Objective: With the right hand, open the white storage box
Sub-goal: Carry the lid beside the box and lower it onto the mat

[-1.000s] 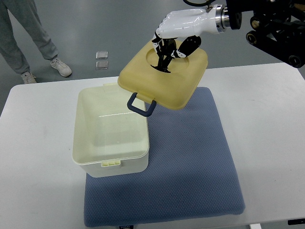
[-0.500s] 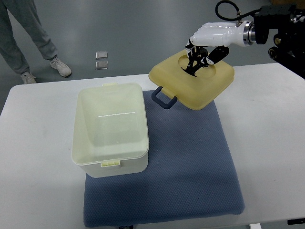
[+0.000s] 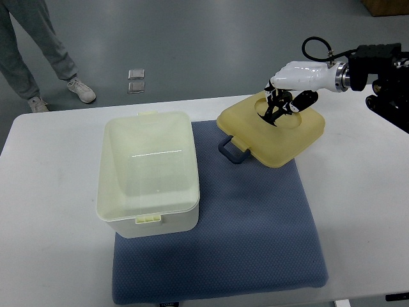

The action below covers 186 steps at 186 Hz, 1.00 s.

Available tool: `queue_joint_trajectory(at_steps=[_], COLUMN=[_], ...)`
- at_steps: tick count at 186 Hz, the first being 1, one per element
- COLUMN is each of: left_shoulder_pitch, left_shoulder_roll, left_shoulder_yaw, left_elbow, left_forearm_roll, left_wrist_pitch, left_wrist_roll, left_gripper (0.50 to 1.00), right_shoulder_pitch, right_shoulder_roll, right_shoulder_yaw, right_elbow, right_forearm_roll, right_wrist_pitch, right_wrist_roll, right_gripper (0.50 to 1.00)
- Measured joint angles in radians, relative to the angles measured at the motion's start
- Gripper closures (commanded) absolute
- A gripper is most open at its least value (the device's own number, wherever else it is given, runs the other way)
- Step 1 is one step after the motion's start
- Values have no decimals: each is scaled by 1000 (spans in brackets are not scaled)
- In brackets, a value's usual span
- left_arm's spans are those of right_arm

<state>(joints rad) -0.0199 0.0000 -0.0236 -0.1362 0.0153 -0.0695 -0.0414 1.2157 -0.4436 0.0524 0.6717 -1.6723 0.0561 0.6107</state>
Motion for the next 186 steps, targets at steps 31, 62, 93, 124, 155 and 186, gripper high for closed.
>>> queue_joint_trajectory(at_steps=[31,62,93,124,155,186], left_shoulder_pitch=[0,0,0,0,0,0], left_shoulder_roll=[0,0,0,0,0,0], left_shoulder_yaw=[0,0,0,0,0,0], left_elbow=[0,0,0,0,0,0], left_forearm_roll=[0,0,0,0,0,0], left_wrist_pitch=[0,0,0,0,0,0], left_wrist_roll=[0,0,0,0,0,0], left_gripper=[500,500,500,500,500,500], right_shoulder_pitch=[-23,-50,-63,-62,-62,-55], right_shoulder_roll=[9,18,27,40,72,89], right_shoulder_yaw=[0,0,-6,-37,-41,-42], right_elbow=[-2,0,4,12,14,16], right_forearm_roll=[-1,-2,-7,-7,-7,-8], right_wrist_pitch=[-7,-9,-9,-9,-9,-7], right_wrist_roll=[0,0,0,0,0,0], right_gripper=[1000,1000,1000,1000,1000,1000])
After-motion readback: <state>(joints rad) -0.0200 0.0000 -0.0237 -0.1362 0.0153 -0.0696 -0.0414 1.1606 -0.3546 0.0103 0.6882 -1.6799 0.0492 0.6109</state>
